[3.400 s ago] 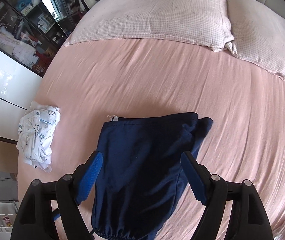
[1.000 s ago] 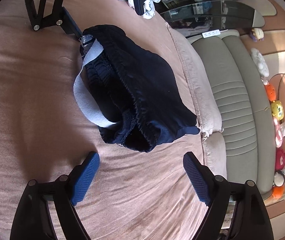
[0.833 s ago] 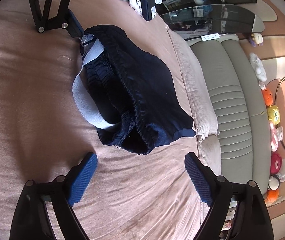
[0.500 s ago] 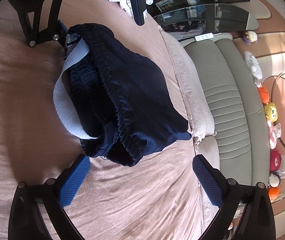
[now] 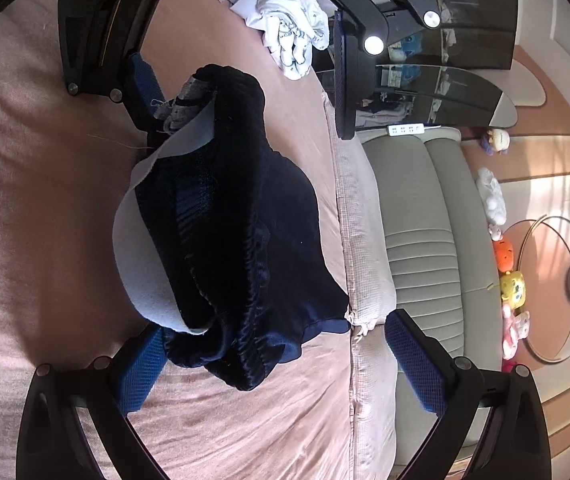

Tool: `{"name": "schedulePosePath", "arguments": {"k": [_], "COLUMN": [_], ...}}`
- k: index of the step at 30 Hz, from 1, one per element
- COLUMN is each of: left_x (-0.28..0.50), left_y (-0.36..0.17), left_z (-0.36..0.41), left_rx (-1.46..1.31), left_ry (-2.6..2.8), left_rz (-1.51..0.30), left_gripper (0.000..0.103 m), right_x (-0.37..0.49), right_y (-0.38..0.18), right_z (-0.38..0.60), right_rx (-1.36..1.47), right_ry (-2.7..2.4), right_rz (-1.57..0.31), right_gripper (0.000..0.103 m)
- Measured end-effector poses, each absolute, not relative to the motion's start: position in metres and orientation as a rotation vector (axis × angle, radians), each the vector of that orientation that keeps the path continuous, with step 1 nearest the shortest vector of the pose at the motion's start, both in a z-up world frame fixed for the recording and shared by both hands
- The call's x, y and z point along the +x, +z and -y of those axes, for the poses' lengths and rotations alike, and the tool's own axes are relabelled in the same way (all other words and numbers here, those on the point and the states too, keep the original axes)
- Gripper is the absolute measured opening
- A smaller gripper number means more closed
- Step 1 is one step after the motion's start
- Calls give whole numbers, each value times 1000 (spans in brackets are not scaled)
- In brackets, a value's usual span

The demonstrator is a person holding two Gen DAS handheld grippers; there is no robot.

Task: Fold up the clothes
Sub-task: 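Close both tools on the folded edge of the navy shorts, then lift one end of the shorts with the right tool while the left tool holds the other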

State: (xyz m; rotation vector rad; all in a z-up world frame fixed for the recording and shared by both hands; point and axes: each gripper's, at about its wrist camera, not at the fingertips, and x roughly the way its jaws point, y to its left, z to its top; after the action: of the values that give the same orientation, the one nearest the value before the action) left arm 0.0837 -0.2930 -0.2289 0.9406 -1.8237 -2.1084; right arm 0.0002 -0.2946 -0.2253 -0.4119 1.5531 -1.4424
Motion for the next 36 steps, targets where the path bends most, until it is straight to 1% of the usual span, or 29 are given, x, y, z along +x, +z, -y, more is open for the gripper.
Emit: {"name": "schedulePosePath", "arguments": {"k": [1, 2, 4, 5, 6, 7, 13, 22, 24, 25, 26, 27, 28, 29, 30, 32, 33, 36], "left_x": [83, 83, 82, 81, 81, 80, 78, 84, 84, 85, 85, 86, 87, 89, 92, 92, 90, 79], "left_y": [-229, -229, -228, -228, -228, -228, -228, -232, -232, -233, -233, -235, -237, -240, -244, -244, -240, -221], "left_z": [293, 294, 294, 294, 295, 295, 297, 290, 289, 289, 289, 289, 289, 289, 288, 288, 289, 298], "left_rx": [943, 946, 952, 954, 957, 960, 977, 905, 893, 906, 945, 999, 1055, 1074, 1080, 1089, 1113, 1230], "left_ry": [-2109, -2110, -2111, -2112, -2113, -2113, -2117, -2117, -2114, -2121, -2140, -2169, -2199, -2215, -2225, -2248, -2279, -2426], "left_rz": [1824, 1825, 1826, 1827, 1827, 1828, 1832, 1954, 1967, 1964, 1953, 1938, 1920, 1919, 1925, 1899, 1856, 1629], "left_gripper": [82, 82, 82, 82, 82, 82, 82, 81, 77, 75, 65, 46, 36, 23, 16, 15, 15, 17], "right_x": [1, 2, 9, 12, 14, 15, 10, 5, 4, 3, 1, 0, -1, -1, -1, -1, -2, 1], "right_y": [-226, -228, -237, -242, -247, -248, -240, -232, -231, -230, -230, -230, -230, -230, -231, -232, -233, -237], "right_z": [294, 293, 287, 284, 282, 282, 290, 301, 303, 304, 305, 305, 305, 306, 307, 307, 307, 307], "right_rx": [-388, -370, -400, -426, -450, -446, -345, -244, -230, -222, -216, -212, -210, -207, -207, -210, -218, -257], "right_ry": [-1420, -1397, -1333, -1299, -1275, -1273, -1280, -1297, -1295, -1294, -1293, -1292, -1292, -1294, -1296, -1301, -1303, -1310], "right_rz": [-1559, -1567, -1616, -1647, -1671, -1673, -1641, -1602, -1596, -1593, -1590, -1588, -1587, -1587, -1586, -1589, -1593, -1620], "right_gripper": [90, 83, 53, 45, 35, 29, 29, 29, 29, 29, 29, 29, 29, 29, 29, 29, 29, 30]}}
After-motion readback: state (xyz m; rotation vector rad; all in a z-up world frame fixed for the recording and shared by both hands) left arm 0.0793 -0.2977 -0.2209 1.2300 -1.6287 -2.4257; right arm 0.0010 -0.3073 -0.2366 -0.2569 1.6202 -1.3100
